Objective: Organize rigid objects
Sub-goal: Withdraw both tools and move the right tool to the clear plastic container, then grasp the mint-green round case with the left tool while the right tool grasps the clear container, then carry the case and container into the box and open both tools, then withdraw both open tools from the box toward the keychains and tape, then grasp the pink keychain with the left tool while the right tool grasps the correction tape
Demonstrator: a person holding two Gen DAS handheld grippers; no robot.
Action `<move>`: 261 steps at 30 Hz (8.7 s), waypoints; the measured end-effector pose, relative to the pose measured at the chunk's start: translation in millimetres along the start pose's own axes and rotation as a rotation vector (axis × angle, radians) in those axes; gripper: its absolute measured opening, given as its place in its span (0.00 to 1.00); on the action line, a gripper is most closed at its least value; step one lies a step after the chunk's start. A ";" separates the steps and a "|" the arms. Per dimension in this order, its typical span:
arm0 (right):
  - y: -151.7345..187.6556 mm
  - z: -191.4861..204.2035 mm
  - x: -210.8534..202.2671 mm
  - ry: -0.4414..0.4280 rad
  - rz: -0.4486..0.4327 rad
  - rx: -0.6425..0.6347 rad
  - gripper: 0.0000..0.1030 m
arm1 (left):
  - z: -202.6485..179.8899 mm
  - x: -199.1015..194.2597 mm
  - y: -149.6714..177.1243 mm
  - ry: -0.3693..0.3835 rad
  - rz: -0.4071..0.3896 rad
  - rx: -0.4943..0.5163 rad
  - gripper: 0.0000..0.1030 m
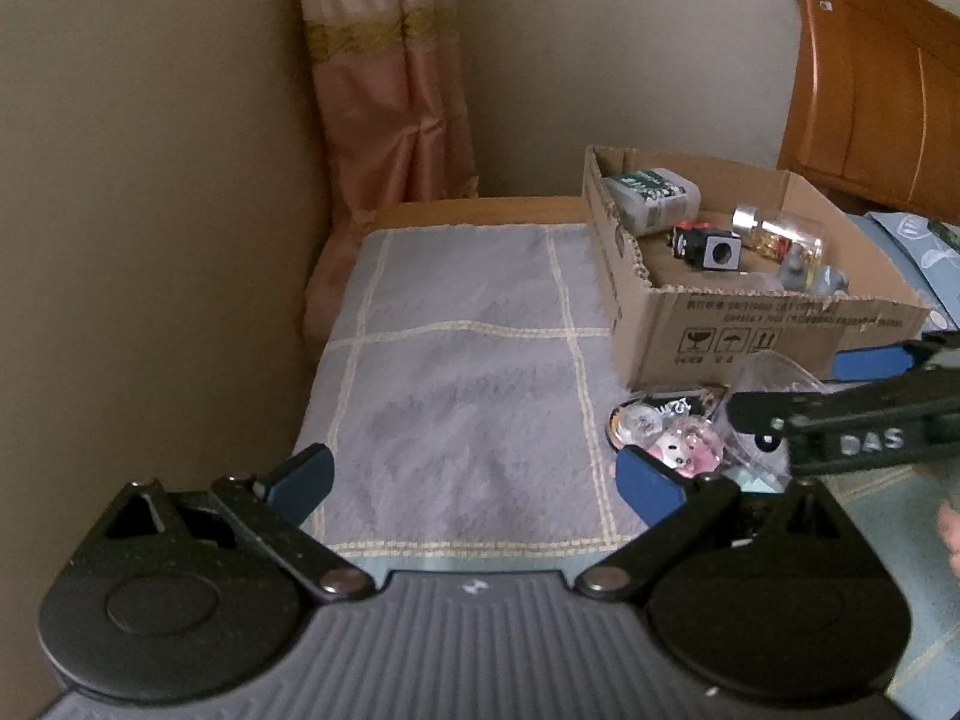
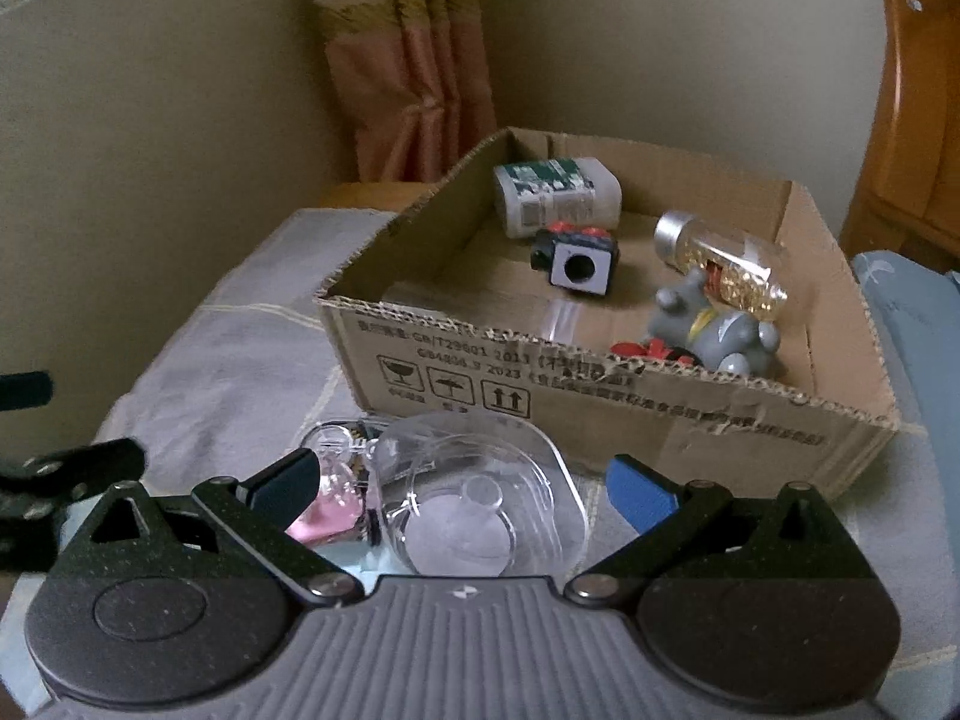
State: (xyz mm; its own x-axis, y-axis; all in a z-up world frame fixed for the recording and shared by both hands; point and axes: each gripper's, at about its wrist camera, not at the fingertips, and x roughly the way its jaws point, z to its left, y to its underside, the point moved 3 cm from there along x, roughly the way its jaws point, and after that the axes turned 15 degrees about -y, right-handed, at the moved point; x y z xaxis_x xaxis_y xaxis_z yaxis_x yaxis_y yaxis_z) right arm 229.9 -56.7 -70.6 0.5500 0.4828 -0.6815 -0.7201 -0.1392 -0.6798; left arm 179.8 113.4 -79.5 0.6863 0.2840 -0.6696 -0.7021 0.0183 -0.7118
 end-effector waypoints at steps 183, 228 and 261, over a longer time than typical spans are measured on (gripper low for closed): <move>-57.3 -58.1 -96.0 -0.073 -0.040 -0.309 0.79 | -106.0 -3.2 -107.8 0.246 -0.162 0.200 0.99; -20.6 -12.3 -69.3 -0.023 -0.074 -0.177 1.00 | -44.9 16.9 -11.8 0.143 0.011 -0.025 0.99; 39.0 -43.2 -49.3 0.045 0.001 -0.013 1.00 | -44.3 29.1 36.3 0.017 0.045 0.015 0.99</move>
State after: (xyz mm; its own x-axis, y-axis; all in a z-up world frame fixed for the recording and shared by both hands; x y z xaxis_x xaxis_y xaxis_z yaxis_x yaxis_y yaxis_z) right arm 192.9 -123.3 -75.3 0.5679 0.4434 -0.6935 -0.7152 -0.1513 -0.6824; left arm 182.7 79.9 -134.3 0.6567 0.2689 -0.7046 -0.7352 0.0200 -0.6776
